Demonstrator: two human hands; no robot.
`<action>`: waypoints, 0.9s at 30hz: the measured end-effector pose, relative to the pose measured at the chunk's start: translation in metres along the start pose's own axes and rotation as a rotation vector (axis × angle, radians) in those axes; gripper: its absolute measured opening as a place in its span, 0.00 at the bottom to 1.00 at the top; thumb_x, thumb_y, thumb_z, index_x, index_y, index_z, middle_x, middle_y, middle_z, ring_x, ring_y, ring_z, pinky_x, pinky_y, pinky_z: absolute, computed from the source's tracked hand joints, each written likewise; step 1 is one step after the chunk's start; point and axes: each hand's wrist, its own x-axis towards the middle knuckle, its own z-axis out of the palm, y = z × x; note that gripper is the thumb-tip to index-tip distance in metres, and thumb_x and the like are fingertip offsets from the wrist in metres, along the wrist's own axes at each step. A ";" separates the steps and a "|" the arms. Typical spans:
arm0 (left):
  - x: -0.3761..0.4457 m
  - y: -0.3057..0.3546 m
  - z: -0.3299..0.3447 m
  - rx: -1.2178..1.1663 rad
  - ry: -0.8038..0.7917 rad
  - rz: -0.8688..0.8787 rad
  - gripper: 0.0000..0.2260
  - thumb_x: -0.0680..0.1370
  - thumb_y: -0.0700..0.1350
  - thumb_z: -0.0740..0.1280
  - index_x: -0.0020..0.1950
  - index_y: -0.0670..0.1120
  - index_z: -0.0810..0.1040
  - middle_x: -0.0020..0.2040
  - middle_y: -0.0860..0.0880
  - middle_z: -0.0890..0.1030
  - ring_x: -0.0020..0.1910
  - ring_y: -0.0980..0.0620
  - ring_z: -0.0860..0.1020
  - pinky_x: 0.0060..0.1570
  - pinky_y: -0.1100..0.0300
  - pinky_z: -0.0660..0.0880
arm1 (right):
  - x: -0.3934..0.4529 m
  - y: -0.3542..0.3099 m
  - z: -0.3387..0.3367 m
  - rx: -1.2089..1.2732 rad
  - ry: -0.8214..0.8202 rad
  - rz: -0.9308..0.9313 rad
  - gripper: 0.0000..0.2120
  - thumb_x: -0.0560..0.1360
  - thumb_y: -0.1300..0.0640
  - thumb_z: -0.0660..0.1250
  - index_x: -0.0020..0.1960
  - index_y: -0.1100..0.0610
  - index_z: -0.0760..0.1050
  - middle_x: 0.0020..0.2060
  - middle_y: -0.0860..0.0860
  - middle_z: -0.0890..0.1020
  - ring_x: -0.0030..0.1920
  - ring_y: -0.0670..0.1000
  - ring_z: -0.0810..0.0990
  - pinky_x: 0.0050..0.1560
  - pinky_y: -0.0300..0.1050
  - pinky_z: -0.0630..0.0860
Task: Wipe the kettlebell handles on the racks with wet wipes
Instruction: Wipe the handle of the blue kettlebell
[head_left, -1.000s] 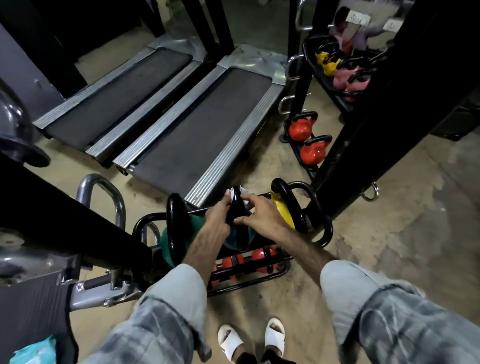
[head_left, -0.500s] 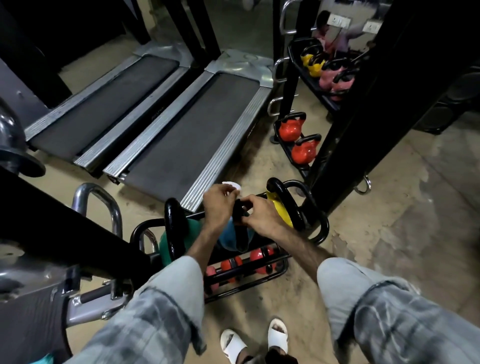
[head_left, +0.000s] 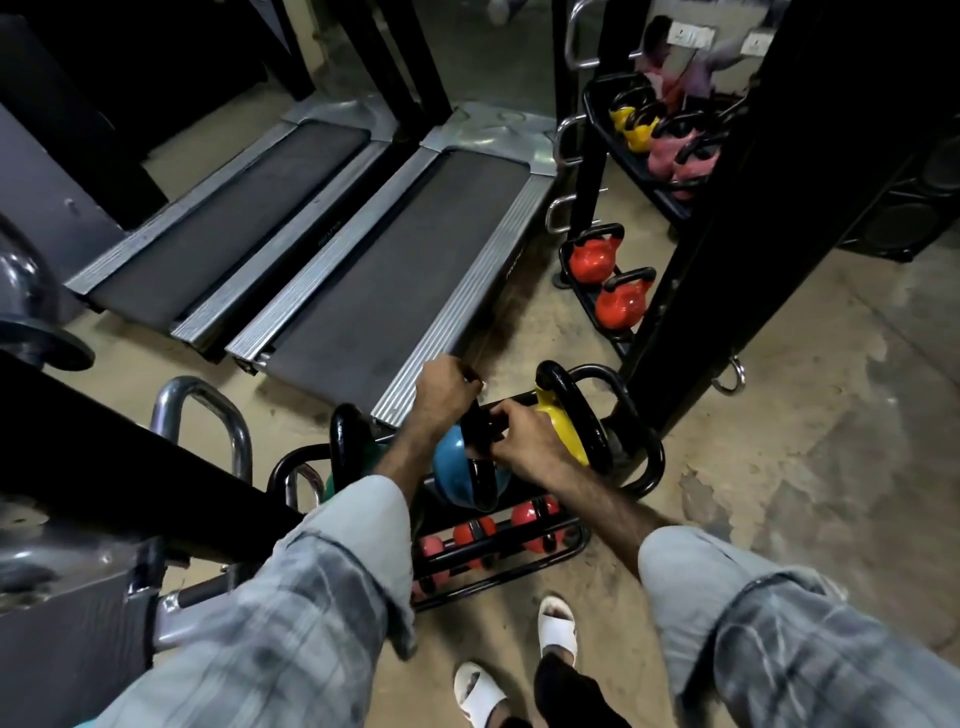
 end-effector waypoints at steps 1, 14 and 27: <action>-0.004 0.000 0.002 0.026 0.021 0.019 0.08 0.73 0.46 0.69 0.47 0.44 0.85 0.44 0.41 0.84 0.46 0.42 0.81 0.43 0.58 0.75 | 0.001 0.001 0.001 0.016 -0.008 0.004 0.27 0.64 0.49 0.80 0.58 0.55 0.76 0.52 0.50 0.83 0.53 0.49 0.80 0.47 0.38 0.74; 0.039 0.004 -0.004 0.043 -0.174 -0.206 0.14 0.71 0.51 0.71 0.45 0.40 0.81 0.46 0.41 0.83 0.46 0.44 0.82 0.45 0.55 0.79 | 0.016 0.005 -0.010 0.121 -0.191 0.006 0.31 0.62 0.50 0.82 0.60 0.54 0.72 0.50 0.52 0.82 0.40 0.48 0.82 0.30 0.37 0.77; 0.028 0.016 0.006 0.187 -0.070 -0.066 0.13 0.69 0.46 0.72 0.50 0.40 0.81 0.48 0.39 0.81 0.50 0.39 0.80 0.47 0.52 0.77 | 0.025 0.012 -0.012 0.156 -0.147 0.031 0.17 0.72 0.53 0.74 0.60 0.53 0.77 0.53 0.52 0.83 0.50 0.53 0.83 0.50 0.52 0.82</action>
